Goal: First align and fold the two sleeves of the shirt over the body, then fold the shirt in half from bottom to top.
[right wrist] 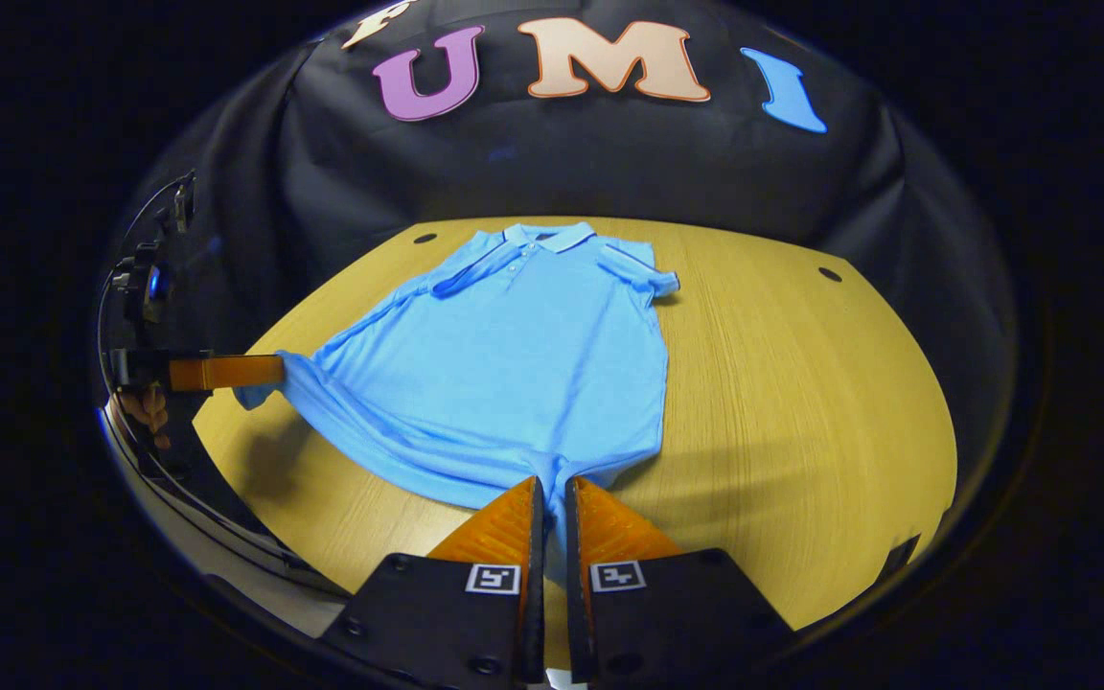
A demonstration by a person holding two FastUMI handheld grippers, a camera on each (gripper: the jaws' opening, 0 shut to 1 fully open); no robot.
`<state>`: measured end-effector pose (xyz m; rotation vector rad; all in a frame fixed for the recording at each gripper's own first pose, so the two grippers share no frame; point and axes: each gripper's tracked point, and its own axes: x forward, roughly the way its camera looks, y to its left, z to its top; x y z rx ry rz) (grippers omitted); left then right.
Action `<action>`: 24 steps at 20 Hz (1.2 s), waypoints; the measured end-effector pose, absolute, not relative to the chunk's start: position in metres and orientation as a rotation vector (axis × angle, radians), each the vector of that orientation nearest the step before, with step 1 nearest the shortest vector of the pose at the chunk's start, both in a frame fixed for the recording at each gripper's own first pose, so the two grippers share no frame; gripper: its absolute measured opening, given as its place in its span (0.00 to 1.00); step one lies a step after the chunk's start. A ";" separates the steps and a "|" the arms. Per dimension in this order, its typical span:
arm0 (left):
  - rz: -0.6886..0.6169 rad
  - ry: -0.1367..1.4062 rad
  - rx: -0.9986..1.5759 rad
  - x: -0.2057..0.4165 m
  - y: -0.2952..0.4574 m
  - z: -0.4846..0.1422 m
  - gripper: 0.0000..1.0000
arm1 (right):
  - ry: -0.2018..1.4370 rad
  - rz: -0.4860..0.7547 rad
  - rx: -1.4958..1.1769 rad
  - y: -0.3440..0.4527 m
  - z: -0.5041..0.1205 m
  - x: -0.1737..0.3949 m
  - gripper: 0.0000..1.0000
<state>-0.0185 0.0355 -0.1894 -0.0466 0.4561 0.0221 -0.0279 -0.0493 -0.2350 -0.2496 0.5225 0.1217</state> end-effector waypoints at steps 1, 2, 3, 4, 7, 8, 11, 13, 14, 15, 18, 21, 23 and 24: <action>0.013 0.442 -0.044 -0.009 0.033 -0.182 0.00 | 0.498 0.118 -0.251 -0.049 -0.225 -0.019 0.13; 0.004 0.428 -0.040 -0.001 0.031 -0.174 0.00 | 0.477 0.116 -0.249 -0.048 -0.216 -0.009 0.13; -0.005 0.414 -0.037 0.008 0.028 -0.166 0.00 | 0.462 0.116 -0.244 -0.047 -0.209 0.001 0.12; -0.008 0.395 -0.033 0.017 0.027 -0.158 0.00 | 0.448 0.117 -0.244 -0.047 -0.201 0.012 0.12; 0.003 0.340 -0.042 0.057 0.029 -0.133 0.00 | 0.395 0.103 -0.271 -0.052 -0.176 0.053 0.12; 0.007 0.322 -0.043 0.071 0.029 -0.127 0.00 | 0.383 0.101 -0.271 -0.053 -0.169 0.067 0.12; 0.030 0.292 -0.023 0.107 0.034 -0.116 0.00 | 0.356 0.082 -0.259 -0.059 -0.152 0.110 0.04; 0.038 0.287 -0.022 0.135 0.035 -0.110 0.00 | 0.349 0.081 -0.267 -0.060 -0.147 0.139 0.04; 0.041 0.287 -0.022 0.147 0.037 -0.108 0.00 | 0.345 0.079 -0.283 -0.062 -0.145 0.154 0.04; 0.048 0.281 -0.023 0.159 0.040 -0.104 0.00 | 0.344 0.071 -0.300 -0.064 -0.142 0.168 0.01; 0.066 0.255 -0.038 0.204 0.051 -0.085 0.00 | 0.328 0.071 -0.318 -0.060 -0.129 0.213 0.02; 0.115 0.264 -0.019 0.245 0.072 -0.083 0.00 | 0.306 0.079 -0.311 -0.056 -0.117 0.261 0.04; 0.138 0.278 -0.023 0.268 0.082 -0.084 0.00 | 0.302 0.085 -0.306 -0.053 -0.115 0.288 0.04; 0.153 0.288 -0.023 0.277 0.087 -0.088 0.02 | 0.307 0.088 -0.300 -0.052 -0.116 0.300 0.04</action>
